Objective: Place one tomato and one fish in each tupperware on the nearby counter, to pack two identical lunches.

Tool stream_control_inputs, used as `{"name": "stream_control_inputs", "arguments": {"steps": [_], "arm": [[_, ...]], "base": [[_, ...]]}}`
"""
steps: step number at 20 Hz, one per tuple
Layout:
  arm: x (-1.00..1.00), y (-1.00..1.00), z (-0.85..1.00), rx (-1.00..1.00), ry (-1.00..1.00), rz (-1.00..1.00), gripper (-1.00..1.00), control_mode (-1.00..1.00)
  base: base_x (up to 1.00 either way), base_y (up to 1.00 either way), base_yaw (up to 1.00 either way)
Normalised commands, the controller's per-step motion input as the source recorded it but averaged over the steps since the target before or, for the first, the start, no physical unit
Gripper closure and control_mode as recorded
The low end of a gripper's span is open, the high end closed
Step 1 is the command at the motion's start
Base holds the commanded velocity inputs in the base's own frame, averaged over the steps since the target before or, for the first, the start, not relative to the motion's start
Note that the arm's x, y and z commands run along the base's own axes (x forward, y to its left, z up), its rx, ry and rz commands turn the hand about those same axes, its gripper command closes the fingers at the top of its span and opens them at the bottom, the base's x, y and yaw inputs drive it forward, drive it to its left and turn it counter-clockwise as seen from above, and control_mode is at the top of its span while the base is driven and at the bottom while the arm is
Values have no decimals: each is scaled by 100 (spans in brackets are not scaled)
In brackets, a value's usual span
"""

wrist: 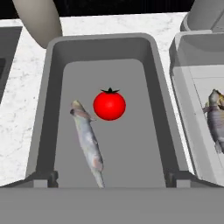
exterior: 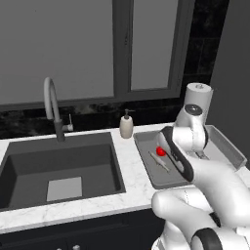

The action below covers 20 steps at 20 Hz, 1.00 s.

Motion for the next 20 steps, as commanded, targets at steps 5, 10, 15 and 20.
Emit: {"name": "stream_control_inputs", "arguments": {"steps": [5,10,15,20], "arm": [[-92,7,98,0,-7,0,-100,-100],[-89,2,91,-1,-12,0,-100,-100],[-83,6,83,0,-13,0,-100,-100],[-45,26,59,-2,-4,0,-100,-100]], "base": [[0,0,0],[0,0,0],[0,0,0],[0,0,0]]}}
